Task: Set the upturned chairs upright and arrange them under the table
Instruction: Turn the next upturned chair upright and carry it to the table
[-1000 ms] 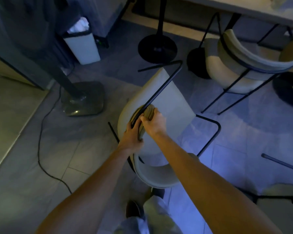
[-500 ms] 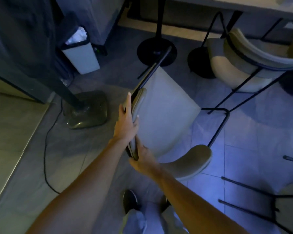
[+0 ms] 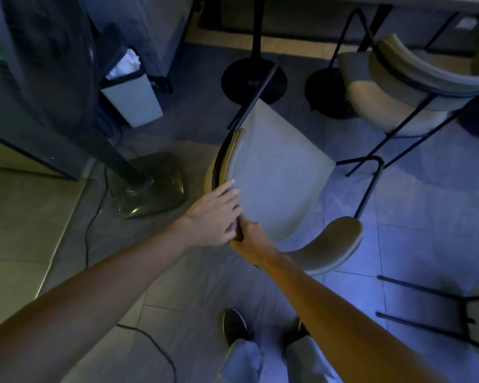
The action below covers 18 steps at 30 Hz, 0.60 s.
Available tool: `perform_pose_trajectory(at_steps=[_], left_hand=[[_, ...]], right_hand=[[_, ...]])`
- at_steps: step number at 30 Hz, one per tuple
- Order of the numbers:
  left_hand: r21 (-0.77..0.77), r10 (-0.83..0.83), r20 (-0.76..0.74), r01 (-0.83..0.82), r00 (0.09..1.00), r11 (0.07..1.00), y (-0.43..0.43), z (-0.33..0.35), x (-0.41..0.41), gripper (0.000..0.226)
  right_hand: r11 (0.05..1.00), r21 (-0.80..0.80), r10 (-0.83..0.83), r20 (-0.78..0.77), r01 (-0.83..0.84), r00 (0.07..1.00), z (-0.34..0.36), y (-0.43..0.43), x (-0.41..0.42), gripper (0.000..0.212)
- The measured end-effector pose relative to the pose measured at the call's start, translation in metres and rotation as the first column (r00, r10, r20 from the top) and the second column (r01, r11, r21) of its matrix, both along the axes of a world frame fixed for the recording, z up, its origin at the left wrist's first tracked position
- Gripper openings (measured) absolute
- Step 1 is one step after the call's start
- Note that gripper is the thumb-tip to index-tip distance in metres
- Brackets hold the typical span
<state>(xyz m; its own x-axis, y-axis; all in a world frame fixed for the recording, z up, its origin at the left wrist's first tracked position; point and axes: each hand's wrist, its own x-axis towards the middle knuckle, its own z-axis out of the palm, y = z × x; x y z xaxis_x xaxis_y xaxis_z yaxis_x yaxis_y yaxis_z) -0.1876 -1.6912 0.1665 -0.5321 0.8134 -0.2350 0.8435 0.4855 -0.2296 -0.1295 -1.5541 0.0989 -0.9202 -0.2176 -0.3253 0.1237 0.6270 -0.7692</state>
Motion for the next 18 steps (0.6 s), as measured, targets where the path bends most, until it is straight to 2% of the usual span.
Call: perform_pose_trajectory(at_steps=[3,6,8,10,12,14,18], left_hand=[[-0.102,-0.051,0.026,0.053,0.998,0.993,-0.003,0.004,-0.006,0.048],[-0.327,0.024,-0.043,-0.037,0.999,0.944,0.012,0.001,-0.013,0.065],[-0.451,0.115,-0.086,-0.141,0.99,0.881,0.026,-0.003,-0.013,0.064],[-0.514,0.181,-0.108,-0.21,0.978,0.831,0.034,-0.005,-0.014,0.057],[-0.536,0.171,-0.124,-0.211,0.978,0.818,0.034,-0.005,-0.016,0.05],[-0.521,0.088,-0.094,-0.124,0.992,0.845,0.032,-0.009,-0.011,0.036],[-0.437,0.056,0.122,0.003,0.991,0.899,0.054,-0.029,0.023,0.024]], right_hand=[[0.999,0.019,-0.047,-0.038,0.048,0.998,-0.003,-0.006,-0.002,0.055],[0.999,0.031,-0.037,-0.059,0.039,0.998,-0.013,-0.006,0.006,0.064],[0.992,0.128,0.021,-0.015,-0.019,1.0,-0.026,0.007,0.024,0.067],[0.948,0.312,0.059,0.008,-0.058,0.998,-0.041,0.037,0.047,0.067],[0.893,0.446,0.075,-0.036,-0.051,0.997,-0.055,0.074,0.064,0.063],[0.857,0.509,0.121,-0.051,-0.079,0.991,-0.062,0.102,0.071,0.061],[0.844,0.52,0.163,-0.014,-0.132,0.987,-0.066,0.111,0.073,0.067]])
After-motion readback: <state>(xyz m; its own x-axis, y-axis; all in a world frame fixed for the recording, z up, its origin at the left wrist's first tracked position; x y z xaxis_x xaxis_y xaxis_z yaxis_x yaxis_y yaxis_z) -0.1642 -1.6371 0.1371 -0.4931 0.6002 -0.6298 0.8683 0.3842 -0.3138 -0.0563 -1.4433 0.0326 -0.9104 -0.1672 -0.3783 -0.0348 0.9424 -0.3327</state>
